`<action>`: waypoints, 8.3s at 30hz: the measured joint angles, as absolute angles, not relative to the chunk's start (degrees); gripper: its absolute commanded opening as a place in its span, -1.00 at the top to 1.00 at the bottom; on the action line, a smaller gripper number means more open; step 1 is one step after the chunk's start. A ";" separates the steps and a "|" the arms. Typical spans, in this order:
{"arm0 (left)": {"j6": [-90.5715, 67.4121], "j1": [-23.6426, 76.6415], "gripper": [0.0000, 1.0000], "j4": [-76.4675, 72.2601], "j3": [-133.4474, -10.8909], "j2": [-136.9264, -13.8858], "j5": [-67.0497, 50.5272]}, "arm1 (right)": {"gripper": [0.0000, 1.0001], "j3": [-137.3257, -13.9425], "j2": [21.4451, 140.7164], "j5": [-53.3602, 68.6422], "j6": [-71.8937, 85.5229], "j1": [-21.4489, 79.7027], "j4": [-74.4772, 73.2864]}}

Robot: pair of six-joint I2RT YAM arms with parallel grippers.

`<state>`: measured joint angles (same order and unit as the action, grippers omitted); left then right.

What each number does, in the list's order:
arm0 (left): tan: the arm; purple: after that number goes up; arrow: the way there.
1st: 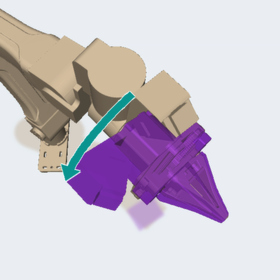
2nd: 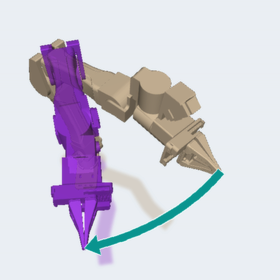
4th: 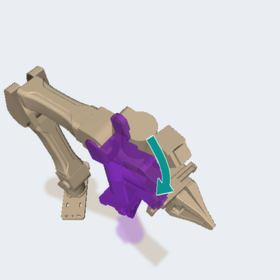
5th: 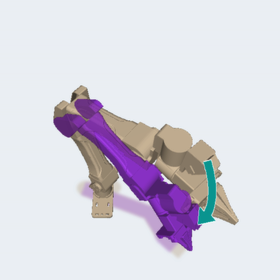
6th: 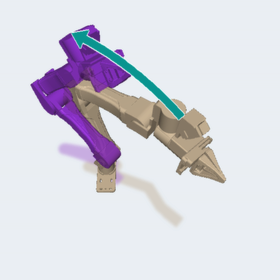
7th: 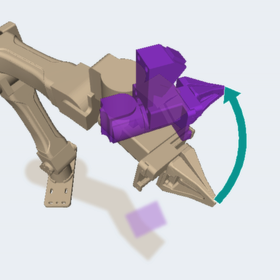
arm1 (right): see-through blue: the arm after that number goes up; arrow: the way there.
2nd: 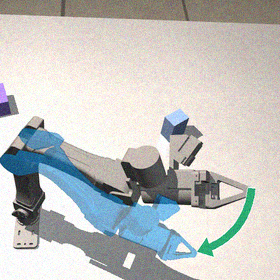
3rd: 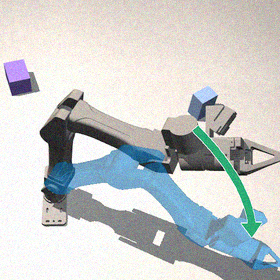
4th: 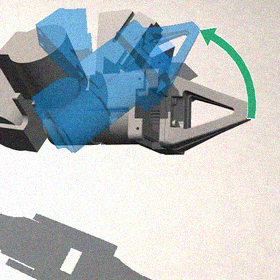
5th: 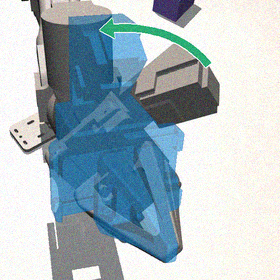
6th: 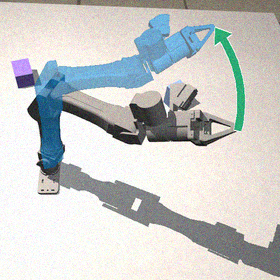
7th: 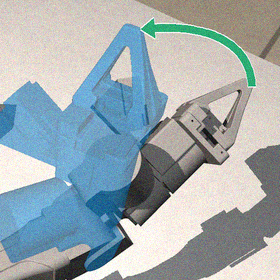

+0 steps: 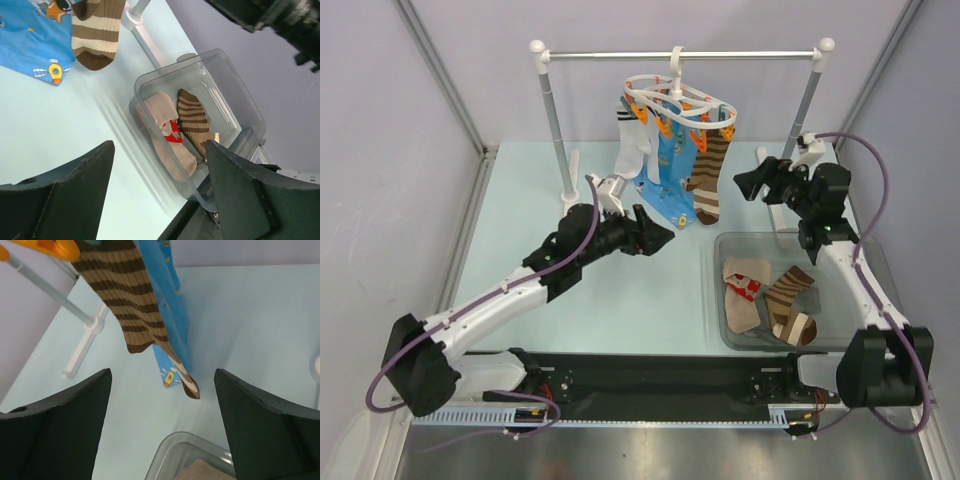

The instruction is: Remove the socks clipped to the hanger

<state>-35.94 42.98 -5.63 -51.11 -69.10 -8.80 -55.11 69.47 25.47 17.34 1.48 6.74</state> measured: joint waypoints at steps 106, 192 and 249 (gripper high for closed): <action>-35.99 39.72 1.00 -15.07 -60.66 -87.85 -22.98 | -0.08 -74.00 77.78 39.09 18.57 1.15 6.39; -28.47 36.73 1.00 -9.30 -81.12 -108.99 -22.48 | 0.11 -82.43 98.94 59.40 7.90 3.18 29.54; -32.86 37.04 1.00 -11.46 -72.36 -103.33 -25.67 | -0.64 -79.05 95.11 48.27 12.93 4.95 34.46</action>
